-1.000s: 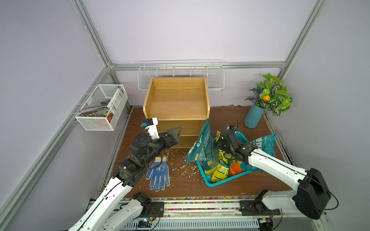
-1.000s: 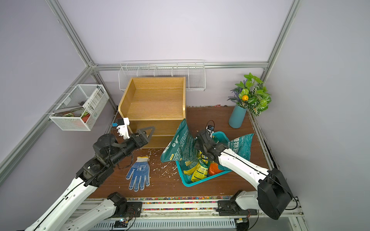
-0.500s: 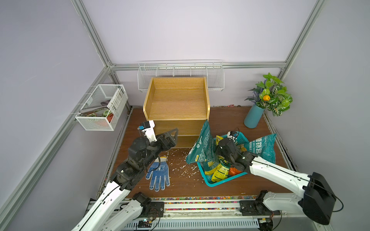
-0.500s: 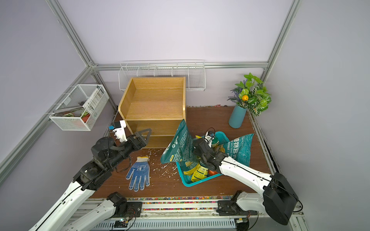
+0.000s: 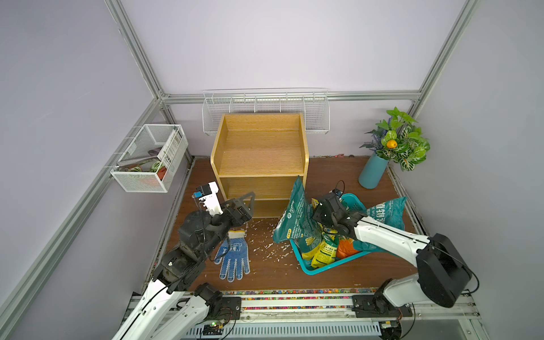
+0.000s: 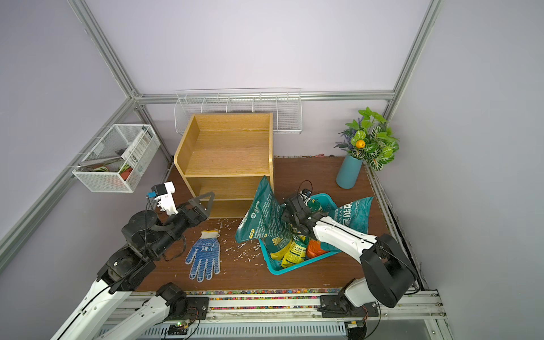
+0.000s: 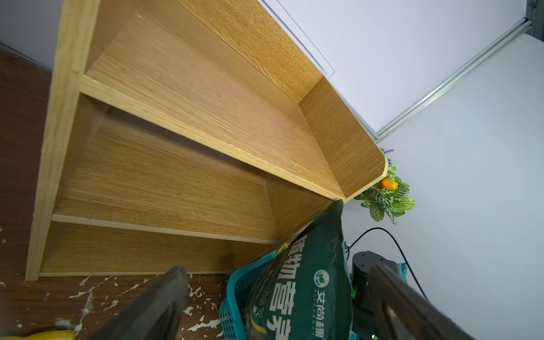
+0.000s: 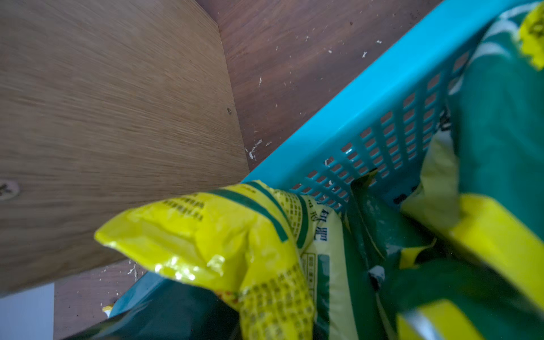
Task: Take down the fertilizer bag from the shelf
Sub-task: Place the fertilizer bag in the storage box, then reset both arms
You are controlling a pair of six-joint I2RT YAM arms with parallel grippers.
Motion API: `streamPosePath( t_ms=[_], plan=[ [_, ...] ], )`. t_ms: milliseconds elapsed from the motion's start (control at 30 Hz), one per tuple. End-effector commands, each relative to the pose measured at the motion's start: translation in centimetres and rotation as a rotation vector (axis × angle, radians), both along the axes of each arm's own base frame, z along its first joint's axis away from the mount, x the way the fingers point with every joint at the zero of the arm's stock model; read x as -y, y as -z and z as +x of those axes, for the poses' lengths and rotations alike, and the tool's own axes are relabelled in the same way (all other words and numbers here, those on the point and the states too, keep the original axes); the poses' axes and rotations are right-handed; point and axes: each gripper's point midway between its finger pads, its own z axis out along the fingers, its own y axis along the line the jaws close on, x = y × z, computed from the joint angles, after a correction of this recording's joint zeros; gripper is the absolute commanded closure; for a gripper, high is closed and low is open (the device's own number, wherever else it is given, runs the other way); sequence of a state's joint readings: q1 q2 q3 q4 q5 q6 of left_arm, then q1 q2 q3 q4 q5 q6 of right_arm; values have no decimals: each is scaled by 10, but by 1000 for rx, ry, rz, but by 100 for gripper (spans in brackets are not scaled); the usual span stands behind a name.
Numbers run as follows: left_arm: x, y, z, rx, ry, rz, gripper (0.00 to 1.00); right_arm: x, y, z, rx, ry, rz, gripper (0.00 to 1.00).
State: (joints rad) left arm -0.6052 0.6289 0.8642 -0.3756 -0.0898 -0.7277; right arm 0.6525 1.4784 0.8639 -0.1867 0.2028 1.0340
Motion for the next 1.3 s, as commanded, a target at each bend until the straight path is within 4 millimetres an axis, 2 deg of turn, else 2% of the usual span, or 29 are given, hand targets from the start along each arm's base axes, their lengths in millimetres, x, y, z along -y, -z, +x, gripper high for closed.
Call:
streamPosePath(
  t_ms=[0,100,167,267,333,400,500,733,833,967,1067,1167,1267],
  plan=[
    [-11,8,-1,-8,-43,35,0,33,96,-100,-474,-111,-179,80],
    [-21,10,-1,4,-90,71,0,39,49,-84,-336,-113,-227,62],
    [-33,13,2,13,-150,126,0,44,3,-72,-217,-116,-255,54],
    [-53,21,7,19,-254,224,0,52,-63,-56,-35,-131,-286,52],
    [-62,22,10,53,-302,280,0,53,-97,-48,89,-164,-289,51],
    [-73,23,13,80,-359,334,0,62,-124,-42,176,-161,-317,51],
    [-90,35,20,76,-447,436,0,90,-151,-35,255,-119,-400,49],
    [-122,87,42,-77,-491,491,0,181,-166,-19,270,79,-451,45],
    [-135,104,50,-124,-495,476,0,213,-165,-14,271,156,-453,45],
    [-150,121,63,-124,-506,483,0,252,-153,-11,249,256,-493,43],
    [-155,130,75,-69,-514,551,0,274,-136,-9,241,294,-549,42],
    [-157,137,89,3,-509,630,0,287,-118,-1,287,315,-577,42],
    [-151,141,99,112,-458,720,0,285,-100,7,404,303,-585,43]
  ],
)
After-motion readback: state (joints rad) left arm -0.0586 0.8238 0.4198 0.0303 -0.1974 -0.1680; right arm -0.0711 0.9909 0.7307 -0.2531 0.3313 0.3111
